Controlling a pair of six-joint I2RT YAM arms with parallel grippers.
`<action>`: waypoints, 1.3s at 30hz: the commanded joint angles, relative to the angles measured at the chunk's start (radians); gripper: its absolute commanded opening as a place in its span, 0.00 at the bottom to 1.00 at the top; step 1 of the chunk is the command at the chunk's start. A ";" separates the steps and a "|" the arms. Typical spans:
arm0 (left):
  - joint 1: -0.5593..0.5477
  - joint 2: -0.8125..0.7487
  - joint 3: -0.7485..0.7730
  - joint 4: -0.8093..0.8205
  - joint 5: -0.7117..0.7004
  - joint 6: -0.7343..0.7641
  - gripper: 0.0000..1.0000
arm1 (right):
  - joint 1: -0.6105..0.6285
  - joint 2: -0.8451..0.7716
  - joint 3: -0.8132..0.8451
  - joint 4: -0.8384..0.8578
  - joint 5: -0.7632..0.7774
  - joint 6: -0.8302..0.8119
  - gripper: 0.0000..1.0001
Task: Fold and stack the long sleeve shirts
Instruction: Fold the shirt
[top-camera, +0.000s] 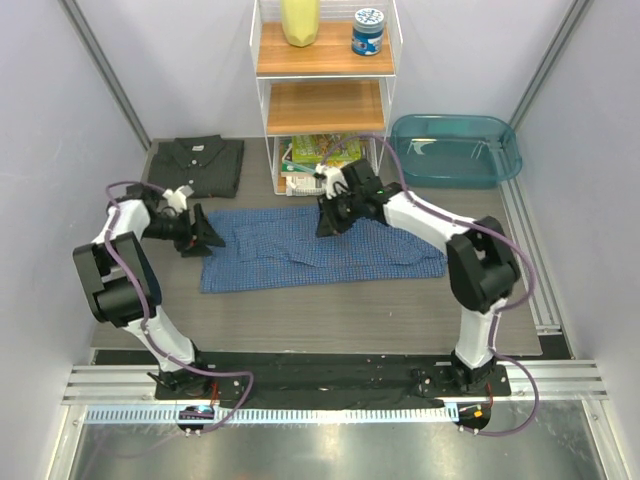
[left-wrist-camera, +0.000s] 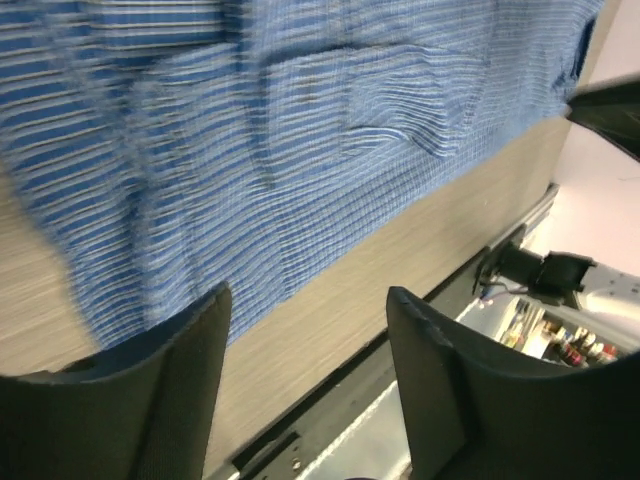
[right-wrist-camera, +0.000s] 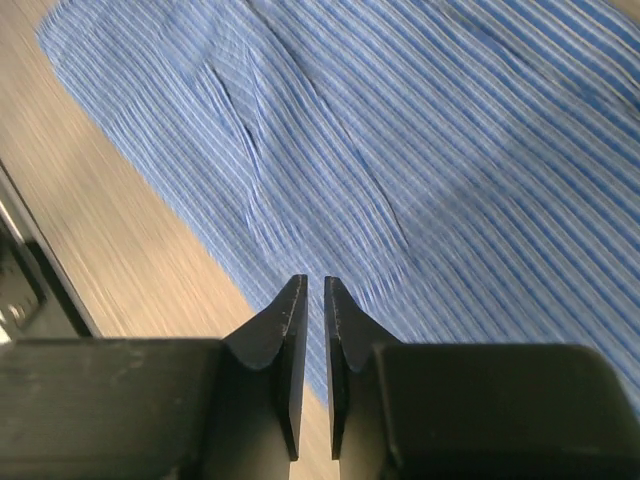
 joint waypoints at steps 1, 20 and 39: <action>-0.112 -0.048 -0.012 0.099 0.003 -0.083 0.54 | 0.026 0.101 0.097 0.163 -0.056 0.162 0.16; -0.224 0.152 0.020 0.257 -0.232 -0.258 0.46 | 0.072 0.293 0.099 0.230 -0.055 0.221 0.15; -0.250 0.135 0.026 0.303 -0.168 -0.266 0.40 | 0.086 0.305 0.115 0.203 -0.042 0.198 0.15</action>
